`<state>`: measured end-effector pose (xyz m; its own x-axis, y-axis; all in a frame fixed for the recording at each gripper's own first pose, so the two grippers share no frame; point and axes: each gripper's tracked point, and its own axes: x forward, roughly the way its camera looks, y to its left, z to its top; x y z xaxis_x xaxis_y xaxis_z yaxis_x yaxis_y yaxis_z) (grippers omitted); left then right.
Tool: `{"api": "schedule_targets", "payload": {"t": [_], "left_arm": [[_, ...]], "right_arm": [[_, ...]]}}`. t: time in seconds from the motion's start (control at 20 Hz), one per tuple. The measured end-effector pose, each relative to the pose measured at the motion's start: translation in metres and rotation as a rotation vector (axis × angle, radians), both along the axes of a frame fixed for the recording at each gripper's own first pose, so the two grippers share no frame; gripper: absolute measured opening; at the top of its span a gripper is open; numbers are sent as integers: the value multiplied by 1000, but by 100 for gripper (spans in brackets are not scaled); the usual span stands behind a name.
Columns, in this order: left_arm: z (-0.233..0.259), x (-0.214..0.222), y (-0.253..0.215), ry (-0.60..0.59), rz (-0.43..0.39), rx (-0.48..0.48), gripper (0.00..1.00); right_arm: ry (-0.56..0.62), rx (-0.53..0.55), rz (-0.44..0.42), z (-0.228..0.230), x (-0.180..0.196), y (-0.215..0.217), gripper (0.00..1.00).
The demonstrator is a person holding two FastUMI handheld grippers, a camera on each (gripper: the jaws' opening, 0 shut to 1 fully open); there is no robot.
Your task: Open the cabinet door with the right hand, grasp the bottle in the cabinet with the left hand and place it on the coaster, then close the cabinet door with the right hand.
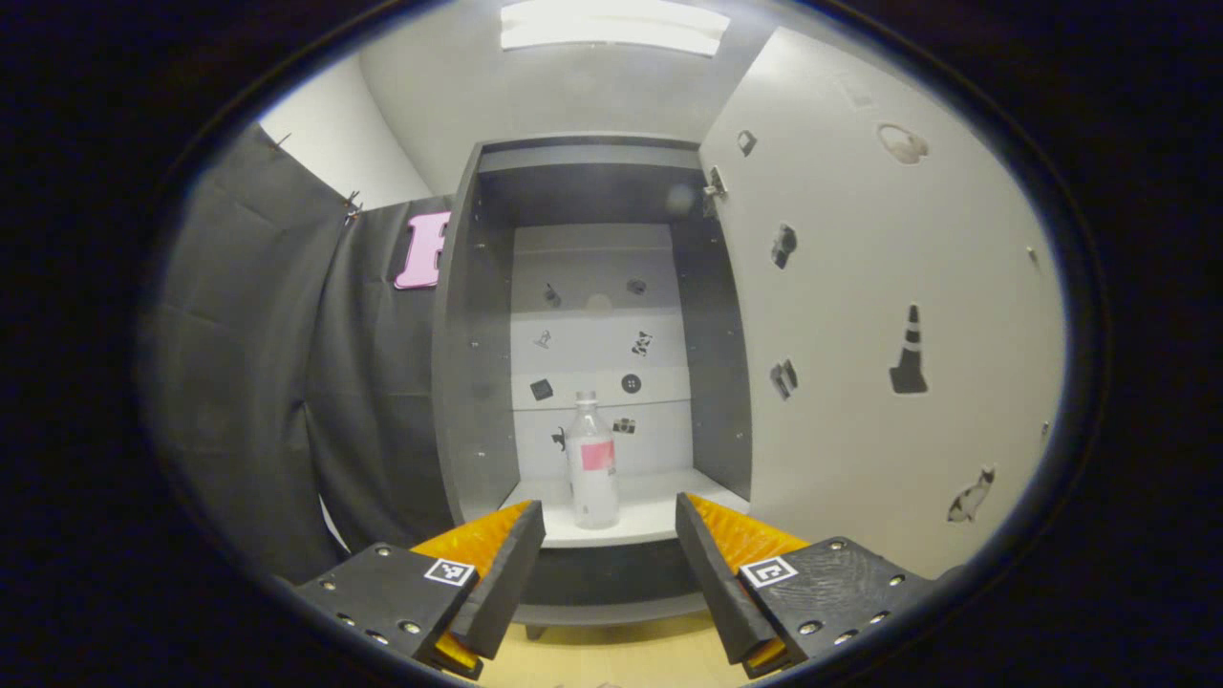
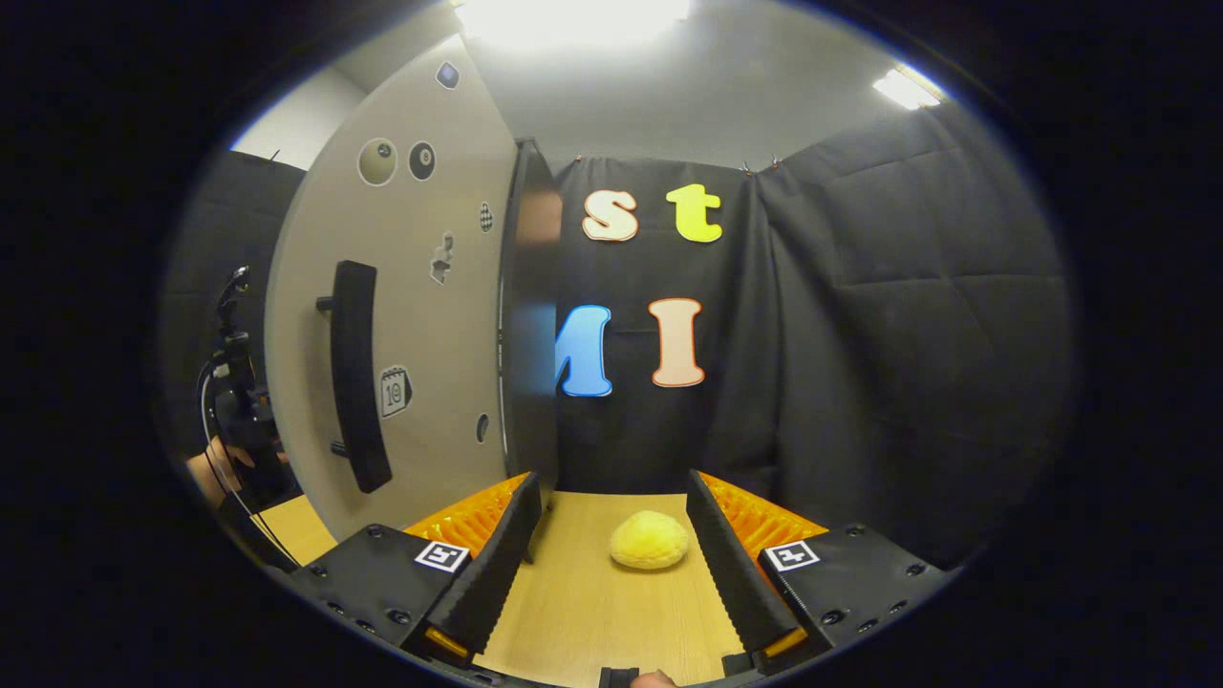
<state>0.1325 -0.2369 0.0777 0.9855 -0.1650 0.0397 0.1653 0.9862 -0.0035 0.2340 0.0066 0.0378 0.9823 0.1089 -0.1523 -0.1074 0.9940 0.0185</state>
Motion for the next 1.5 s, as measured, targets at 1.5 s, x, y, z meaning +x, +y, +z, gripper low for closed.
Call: {"api": "schedule_targets", "payload": {"t": [1.5], "left_arm": [[-46, 216, -12, 119, -133, -3, 72]], "right_arm": [[145, -19, -264, -51, 39, -22, 96]]}}
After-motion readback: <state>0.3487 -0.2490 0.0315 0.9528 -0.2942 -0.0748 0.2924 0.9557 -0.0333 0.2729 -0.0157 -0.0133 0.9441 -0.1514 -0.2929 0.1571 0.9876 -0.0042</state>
